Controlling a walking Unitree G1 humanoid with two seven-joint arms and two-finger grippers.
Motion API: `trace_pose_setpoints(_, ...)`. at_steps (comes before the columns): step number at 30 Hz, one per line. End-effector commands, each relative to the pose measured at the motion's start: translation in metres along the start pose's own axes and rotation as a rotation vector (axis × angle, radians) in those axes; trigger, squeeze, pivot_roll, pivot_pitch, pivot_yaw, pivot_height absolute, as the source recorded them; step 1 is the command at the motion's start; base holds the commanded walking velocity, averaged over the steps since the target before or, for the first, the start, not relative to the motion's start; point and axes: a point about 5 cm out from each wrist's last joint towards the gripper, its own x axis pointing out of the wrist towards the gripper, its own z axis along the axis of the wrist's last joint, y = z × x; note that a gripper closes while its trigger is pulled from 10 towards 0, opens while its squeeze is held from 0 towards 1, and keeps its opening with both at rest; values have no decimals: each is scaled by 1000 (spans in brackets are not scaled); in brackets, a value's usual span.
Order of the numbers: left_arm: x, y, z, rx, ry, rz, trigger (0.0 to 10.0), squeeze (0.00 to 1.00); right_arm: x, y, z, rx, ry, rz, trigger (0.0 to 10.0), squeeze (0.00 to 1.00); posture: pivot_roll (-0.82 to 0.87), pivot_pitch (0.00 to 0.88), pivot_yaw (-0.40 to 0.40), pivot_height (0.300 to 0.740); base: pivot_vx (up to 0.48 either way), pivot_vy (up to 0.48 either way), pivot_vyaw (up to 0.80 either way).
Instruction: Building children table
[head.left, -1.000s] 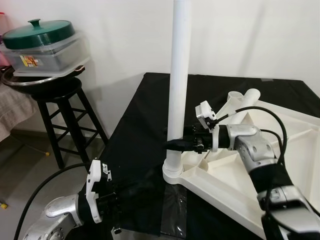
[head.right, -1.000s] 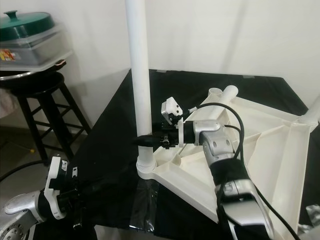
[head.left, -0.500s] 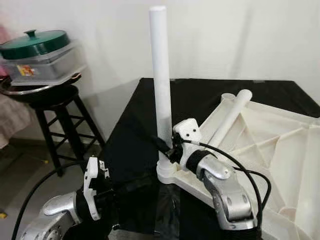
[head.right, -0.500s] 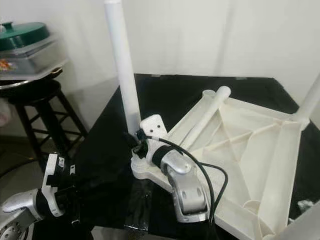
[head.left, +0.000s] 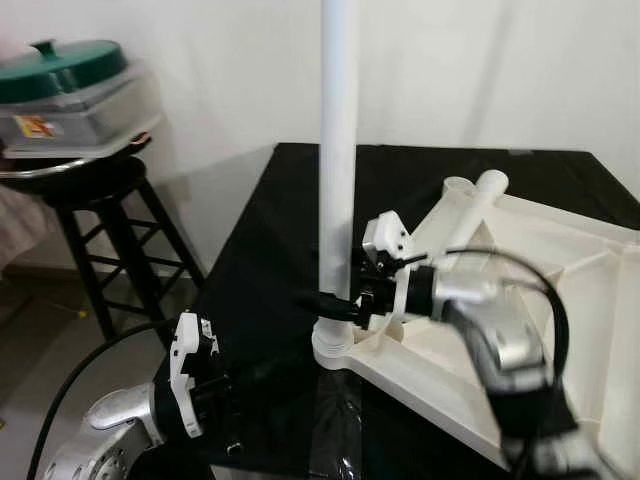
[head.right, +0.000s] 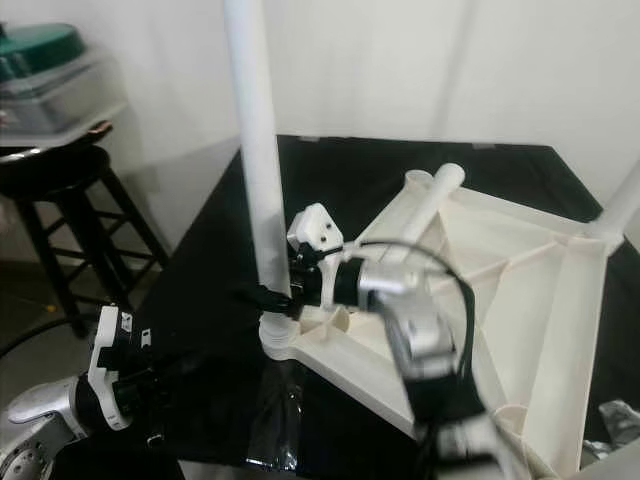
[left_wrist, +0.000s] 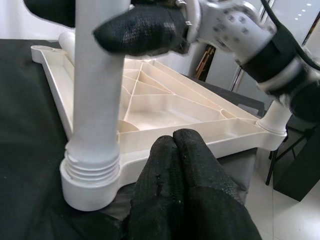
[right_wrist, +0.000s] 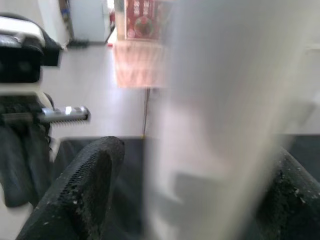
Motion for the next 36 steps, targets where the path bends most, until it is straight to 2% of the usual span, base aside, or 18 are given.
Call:
trace_pose_setpoints(1, -1, 0, -4, -13, 8, 7, 10000, 0, 4, 0, -4, 31, -26, 69, 10000, 0, -24, 0, -4, 740, 0, 0, 0)
trace_pose_setpoints(6, 0, 1, -4, -19, 8, 9, 10000, 0, 4, -9, -6, 61, -13, 155, 10000, 0, -15, 0, -1, 740, 0, 0, 0)
trace_pose_setpoints(7, 0, 1, -4, -20, 9, 9, 10000, 0, 4, -12, -5, 76, -16, 182, 1804, 0, -9, 0, -3, 740, 0, 0, 0)
trace_pose_setpoints(8, 0, 1, -5, -21, 10, 9, 10000, 0, 3, -14, -5, 86, -19, 197, 1804, 0, -9, 0, -3, 740, 0, 0, 0)
trace_pose_setpoints(9, 0, 1, -5, -24, 10, 7, 10000, 0, 2, -18, -3, 96, -28, 230, 0, 0, -8, 0, -2, 740, 0, 0, 0)
trace_pose_setpoints(16, 1, 1, -5, -32, 10, 1, 10000, 0, 0, -20, -7, 93, -15, 252, 0, 0, -12, 0, -1, 740, 0, 0, 0)
trace_pose_setpoints(20, 1, 0, -4, -35, 9, -3, 10000, 0, -4, -16, -13, 82, 12, 192, 0, 0, -27, 0, 1, 740, 0, 0, 0)
trace_pose_setpoints(22, 0, 0, -3, -37, 7, -6, 10000, 0, -4, -9, -21, 80, 43, 98, 0, 0, -36, 1, -5, 740, 0, 0, 0)
trace_pose_setpoints(24, -1, -1, -3, -38, 6, -6, 10000, 0, 5, 2, -39, 88, 138, -111, 0, 0, -39, 9, -7, 740, 0, 0, 0)
trace_pose_setpoints(25, -2, -1, -2, -38, 6, -6, 10000, 0, 7, 4, -43, 87, 161, -161, 0, 0, -39, 9, -7, 740, 0, 0, 0)
trace_pose_setpoints(26, -2, -1, -2, -38, 6, -6, 10000, 0, 7, 4, -43, 87, 161, -161, 0, 0, -39, 9, -7, 740, 0, 0, 0)
trace_pose_setpoints(27, -3, 0, -2, -35, 7, -4, 10000, 0, 14, 15, -58, 115, 203, -464, 0, 0, -45, 27, 0, 740, 0, 0, 0)
trace_pose_setpoints(28, -5, 1, -1, -34, 8, -1, 10000, 0, 20, 53, -75, 210, 259, -698, 0, 0, -53, 31, 9, 740, 0, 0, 0)
trace_pose_setpoints(29, -5, 1, -1, -34, 8, -1, 10000, 0, 20, 53, -75, 210, 259, -698, 0, 0, -53, 31, 9, 740, 0, 0, 0)
trace_pose_setpoints(30, -6, 2, -1, -36, 10, -2, 10000, 0, 22, 60, -73, 164, 271, -708, 0, 0, -63, 23, 17, 740, 0, 0, 0)
trace_pose_setpoints(31, -6, 2, -1, -37, 11, -4, 10000, 0, 21, 53, -68, 126, 263, -718, 0, 0, -63, 23, 17, 740, 0, 0, 0)
trace_pose_setpoints(36, -4, 2, -2, -44, 19, -14, 10000, 0, 24, 44, -66, 124, 248, -707, 0, 0, -53, 16, 13, 740, 0, 0, 0)
